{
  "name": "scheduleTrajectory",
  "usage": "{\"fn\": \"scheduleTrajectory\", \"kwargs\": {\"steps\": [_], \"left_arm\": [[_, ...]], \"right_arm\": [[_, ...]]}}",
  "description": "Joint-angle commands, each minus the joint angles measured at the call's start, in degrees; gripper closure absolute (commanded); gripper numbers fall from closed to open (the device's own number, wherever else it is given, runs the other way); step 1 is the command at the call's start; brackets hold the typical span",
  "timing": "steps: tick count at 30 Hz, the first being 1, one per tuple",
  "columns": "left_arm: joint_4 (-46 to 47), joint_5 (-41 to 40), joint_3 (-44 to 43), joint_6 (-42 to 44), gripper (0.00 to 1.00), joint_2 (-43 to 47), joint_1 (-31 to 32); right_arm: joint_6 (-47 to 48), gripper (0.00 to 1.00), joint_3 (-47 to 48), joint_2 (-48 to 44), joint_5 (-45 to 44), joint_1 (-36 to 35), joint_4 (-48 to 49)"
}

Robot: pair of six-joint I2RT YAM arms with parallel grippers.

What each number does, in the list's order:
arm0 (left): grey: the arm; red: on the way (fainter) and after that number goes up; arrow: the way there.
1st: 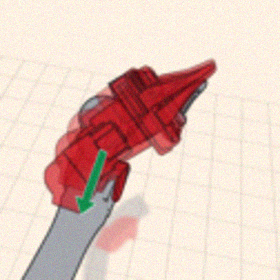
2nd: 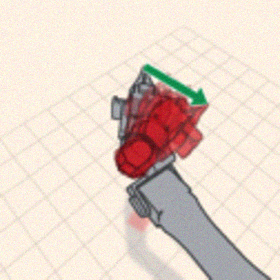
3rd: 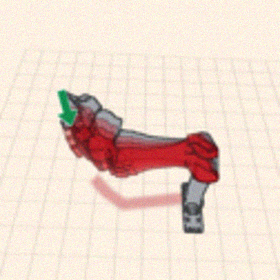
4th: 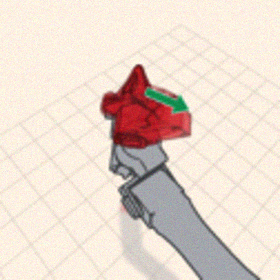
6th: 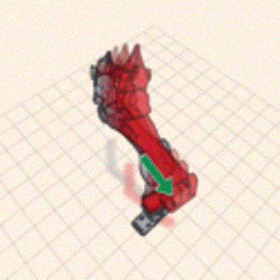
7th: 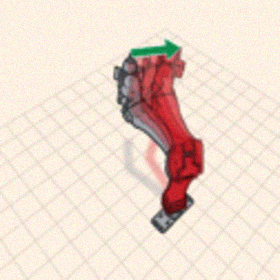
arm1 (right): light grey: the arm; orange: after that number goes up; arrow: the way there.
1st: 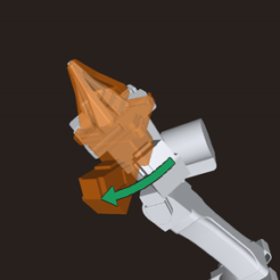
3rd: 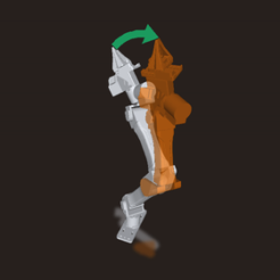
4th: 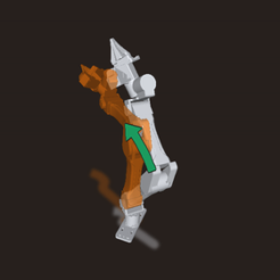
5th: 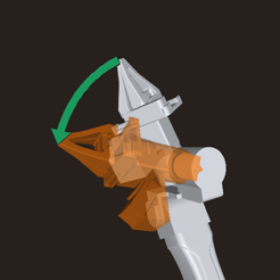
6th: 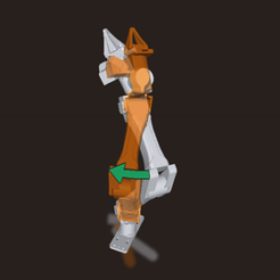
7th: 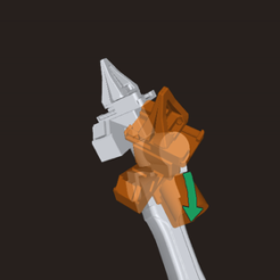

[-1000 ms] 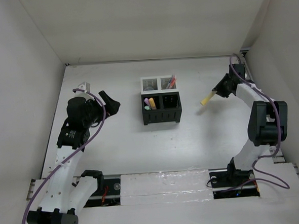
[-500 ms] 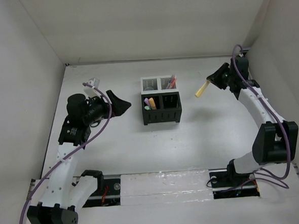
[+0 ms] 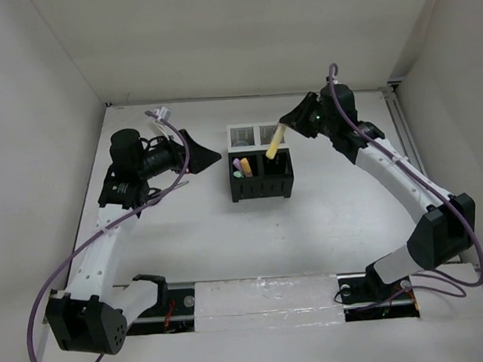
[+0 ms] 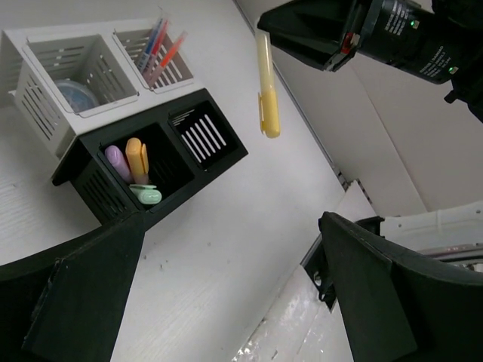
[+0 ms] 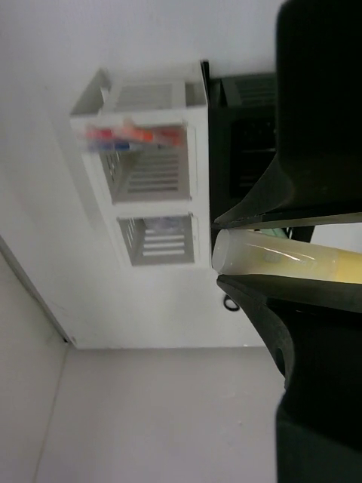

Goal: Sort the stationery into containers
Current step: Place the pen in the storage box.

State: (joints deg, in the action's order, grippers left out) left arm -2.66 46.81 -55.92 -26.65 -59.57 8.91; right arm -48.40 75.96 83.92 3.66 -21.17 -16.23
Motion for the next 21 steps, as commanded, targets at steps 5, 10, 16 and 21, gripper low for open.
{"fn": "scheduleTrajectory", "kwargs": {"steps": [5, 10, 16, 21], "left_arm": [[4.4, 6.2, 0.1, -0.1, 0.0, -1.5, 0.0], [3.9, 6.7, 0.1, 1.1, 0.0, -1.5, 0.0], [2.2, 5.4, 1.3, 1.7, 0.01, -2.0, 0.0], [-0.3, 2.3, 1.3, 2.8, 0.05, -2.6, 0.0]], "right_arm": [[-2.6, 1.0, 8.3, 5.9, -5.4, -9.7, 1.3], [-2.6, 1.0, 14.6, 10.7, -6.6, -14.6, 1.3], [-3.1, 1.0, 20.4, 14.4, -7.7, -18.8, 1.8], [-3.1, 1.0, 21.2, 15.2, -8.2, -20.8, 1.8]]}}
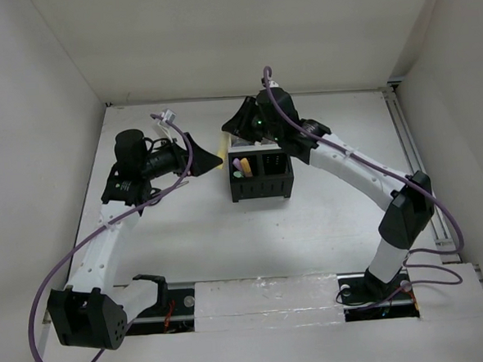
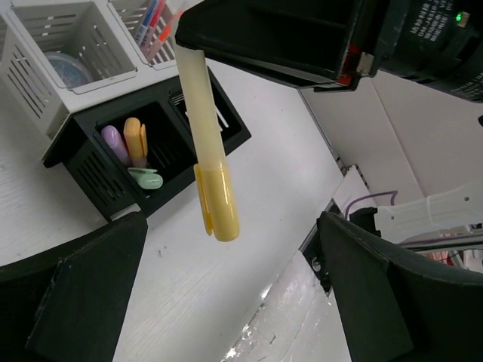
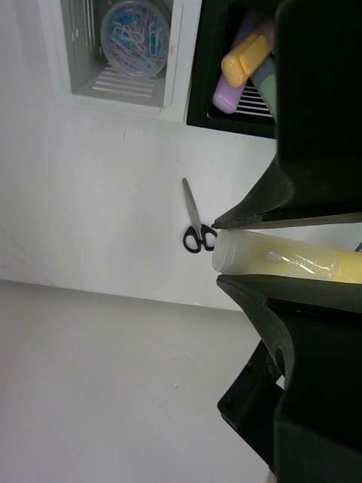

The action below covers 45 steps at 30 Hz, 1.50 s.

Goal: Sort the stationery into containers
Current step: Place the pen in the storage box.

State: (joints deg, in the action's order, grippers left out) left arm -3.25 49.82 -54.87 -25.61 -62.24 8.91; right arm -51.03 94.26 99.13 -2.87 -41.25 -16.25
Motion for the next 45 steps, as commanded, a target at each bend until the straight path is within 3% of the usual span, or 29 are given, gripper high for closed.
{"fn": "scheduleTrajectory", "kwargs": {"steps": [1, 9, 14, 20, 23, 25, 28, 31, 35, 38, 43, 45], "left_arm": [[0.3, -1.3, 0.3, 1.8, 0.06, 0.1, 0.0], [-0.8, -3.1, 0.3, 1.8, 0.16, -0.4, 0.0], [-1.3, -3.7, 0.3, 1.8, 0.27, -1.0, 0.0], [-1.3, -4.7, 0.3, 1.8, 0.28, -1.0, 0.0], [-1.3, -4.7, 0.3, 1.8, 0.36, -1.0, 0.0], [-1.8, -4.7, 0.3, 1.8, 0.52, -1.5, 0.0], [-1.9, -4.2, 0.3, 1.8, 0.61, -1.5, 0.0], [-1.9, -3.0, 0.3, 1.8, 0.63, -2.1, 0.0], [-1.3, -0.1, 0.3, 1.8, 0.77, -3.4, 0.0], [-1.3, -0.1, -0.2, 1.8, 1.0, -4.0, 0.0], [-1.9, 0.5, -0.8, 1.1, 1.0, -5.1, 0.0], [-3.2, -0.9, -1.5, 0.6, 1.0, -5.8, 0.0]], "right_arm": [[-0.5, 1.0, 2.9, 0.0, -1.7, -1.3, 2.4], [-1.0, 1.0, 2.9, 0.0, -1.7, -3.8, 3.6], [-1.0, 1.0, 2.9, 0.0, -1.7, -4.4, 4.2], [-1.0, 1.0, 2.9, 0.0, -1.7, -5.4, 4.2], [-1.0, 1.0, 2.9, 0.0, -1.7, -5.9, 4.7], [-1.0, 1.0, 2.9, 0.0, -1.7, -5.9, 4.7], [-1.0, 1.0, 2.9, 0.0, -1.7, -6.5, 4.7], [-1.0, 1.0, 3.9, 0.7, -2.2, -6.5, 4.7], [-1.0, 1.0, 5.1, 1.9, -2.9, -6.5, 4.1], [-1.0, 1.0, 5.6, 3.1, -2.9, -6.5, 3.6], [-1.0, 1.0, 4.0, 2.5, -2.4, -5.2, 4.9], [-1.0, 0.92, 2.2, 1.0, -1.8, -4.4, 5.8]]}}
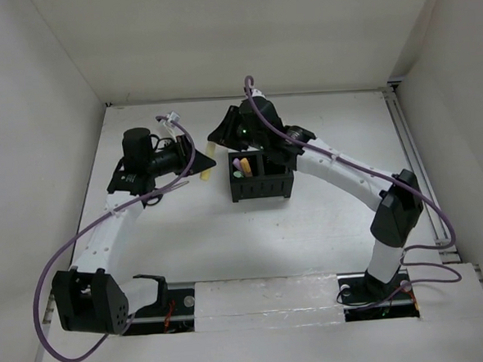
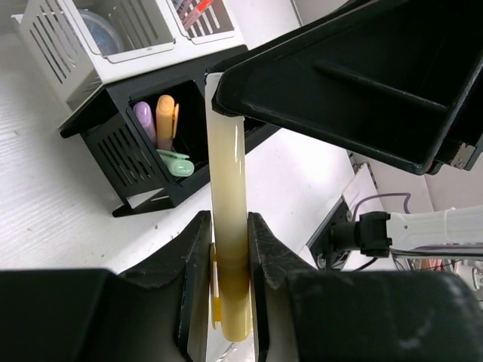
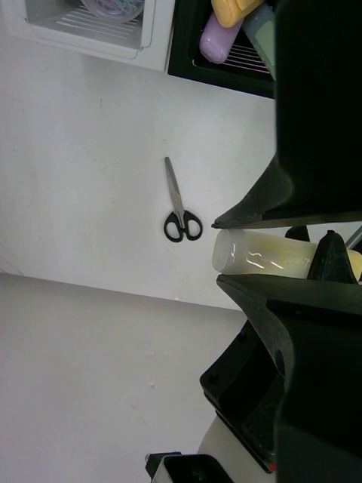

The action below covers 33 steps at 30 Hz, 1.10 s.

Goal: Sort the stationery into containers
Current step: Place the pen in the storage box.

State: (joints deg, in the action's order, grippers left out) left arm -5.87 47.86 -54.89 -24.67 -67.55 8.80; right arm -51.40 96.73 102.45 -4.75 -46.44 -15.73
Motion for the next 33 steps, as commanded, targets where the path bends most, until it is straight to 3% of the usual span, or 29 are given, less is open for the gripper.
{"fn": "scheduleTrajectory", "kwargs": {"steps": [1, 2, 3, 6, 12, 19, 23, 25, 27, 28, 30, 33], "left_arm": [[-1.8, -0.1, -2.0, 0.4, 1.0, -0.5, 0.1], [-3.5, -2.0, -3.6, 1.2, 1.0, -1.7, 0.6], [-7.3, -4.8, -4.4, 2.2, 1.0, -1.7, 1.4], [-12.0, -16.5, -8.0, 4.3, 1.0, -3.0, 6.3], [-18.9, -26.7, -12.8, 6.9, 1.0, -3.6, 9.2], [-22.5, -19.4, -17.4, 4.0, 1.0, -7.2, 9.2], [-17.9, -10.4, -14.9, -7.6, 1.0, -7.8, 11.4], [-9.5, -5.3, -11.4, -14.6, 1.0, -5.7, 14.0], [-4.0, -4.2, -7.6, -27.1, 1.0, -2.6, 14.7], [3.5, -3.1, -6.1, -31.5, 1.0, -1.5, 14.7], [6.3, -4.4, -5.0, -41.5, 1.0, 1.3, 14.7], [1.6, -11.2, -5.0, -47.2, 1.0, 3.0, 14.7]], "right_arm": [[-0.6, 0.83, -0.9, -2.3, 0.6, 2.0, 5.3], [-0.6, 0.66, -2.1, -3.3, 0.6, 2.1, 5.3], [-0.6, 0.56, -2.8, -4.5, 0.6, 2.9, 5.3], [0.5, 0.4, -6.5, -7.7, 0.1, 4.9, 5.3], [1.8, 0.38, -15.2, -15.3, 0.6, 11.3, 5.8], [8.1, 0.36, -21.7, -28.1, -1.4, 17.4, 1.3], [8.9, 0.35, -26.1, -34.5, -1.9, 19.3, 1.3], [8.9, 0.35, -27.6, -37.4, -1.4, 20.7, 2.6], [8.9, 0.35, -28.3, -39.2, 0.0, 21.6, 2.6], [8.9, 0.35, -28.3, -39.3, 0.0, 22.3, 2.6], [8.9, 0.35, -28.9, -40.1, 0.5, 22.9, 2.1], [8.9, 0.35, -28.9, -42.2, 0.5, 24.2, 0.6]]}}
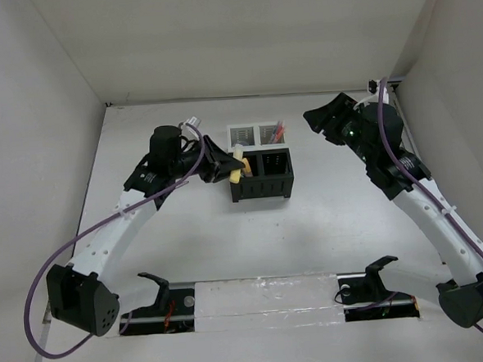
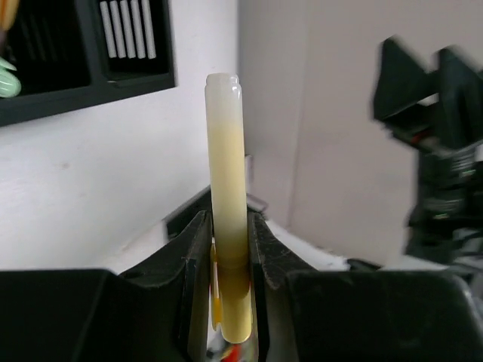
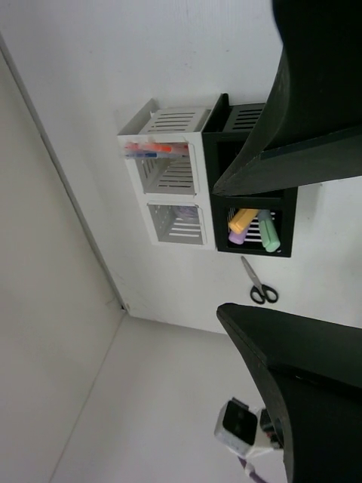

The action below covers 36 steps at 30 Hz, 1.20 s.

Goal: Sort the stationery into containers
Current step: Place the pen in the storage box.

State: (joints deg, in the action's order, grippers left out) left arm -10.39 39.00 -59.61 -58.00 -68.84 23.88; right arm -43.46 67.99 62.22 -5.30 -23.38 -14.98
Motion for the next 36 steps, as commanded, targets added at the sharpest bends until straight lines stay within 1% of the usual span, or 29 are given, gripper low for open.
{"fn": "scheduleTrajectory", "kwargs": {"steps": [1, 3, 4, 5, 6, 11, 12, 14, 15, 17, 19, 21, 25, 29, 32, 33, 36], "left_arm": [[6.1, -3.2, -0.3, -17.2, 1.0, 4.8, -0.4], [4.1, -4.4, -0.3, -19.5, 1.0, 4.9, -0.9], [3.5, -4.4, -0.3, -20.6, 1.0, 3.4, -1.6], [3.5, -4.4, -0.3, -23.1, 1.0, 2.7, -1.6], [3.5, -2.7, -0.3, -24.5, 1.0, 2.0, -2.4], [9.2, -0.7, 1.0, -32.3, 1.0, -2.3, -2.4], [13.8, 0.1, 2.4, -34.1, 1.0, -3.0, -2.4], [17.0, 0.6, 3.5, -39.0, 1.0, -3.5, -2.4], [18.5, 0.6, 3.5, -39.8, 1.0, -3.5, -2.4], [17.1, -1.6, 2.4, -39.8, 1.0, -4.0, -1.3], [16.5, -2.1, 2.4, -39.8, 1.0, -4.5, -0.6], [17.1, -2.8, 4.6, -40.4, 1.0, -4.6, -0.1], [22.5, -3.4, 12.2, -43.2, 1.0, -3.9, 0.8], [25.2, -4.0, 16.0, -43.8, 1.0, -3.3, 0.8], [28.6, -4.0, 18.1, -45.0, 1.0, -3.3, 1.3], [31.4, -4.0, 18.7, -45.9, 1.0, -3.8, 2.0], [32.7, -3.4, 17.9, -45.9, 1.0, -6.3, 3.3]], "right_arm": [[0.9, 0.35, -0.1, -3.1, 1.1, 1.1, -0.7], [0.9, 0.35, -0.7, -4.4, 1.1, 1.8, -0.7], [0.9, 0.35, -0.7, -4.9, 1.1, 2.3, -0.7], [0.9, 0.35, -1.2, -5.4, 1.1, 2.3, -1.4], [0.9, 0.35, -1.2, -6.2, 1.1, 2.9, -1.4], [0.9, 0.35, -1.2, -7.3, 1.1, 3.4, -2.6], [0.9, 0.35, -1.2, -7.9, 0.6, 3.4, -3.1], [0.9, 0.35, -1.2, -7.9, 0.6, 3.9, -3.6], [0.9, 0.35, -1.2, -8.4, 0.6, 4.0, -3.6], [0.9, 0.35, -1.2, -8.4, 0.0, 4.0, -4.3], [0.9, 0.35, -1.2, -9.0, -0.5, 4.0, -4.8], [0.4, 0.35, -1.9, -9.7, -0.5, 4.0, -4.8], [-0.1, 0.35, -3.9, -11.0, -0.5, 4.0, -4.3], [-0.7, 0.35, -5.1, -11.0, 0.0, 4.0, -4.3], [-0.7, 0.35, -5.6, -11.5, 0.0, 4.0, -4.3], [-0.7, 0.35, -5.6, -11.5, 0.0, 4.0, -4.3], [-0.7, 0.35, -6.1, -12.6, 0.0, 4.0, -4.3]]}}
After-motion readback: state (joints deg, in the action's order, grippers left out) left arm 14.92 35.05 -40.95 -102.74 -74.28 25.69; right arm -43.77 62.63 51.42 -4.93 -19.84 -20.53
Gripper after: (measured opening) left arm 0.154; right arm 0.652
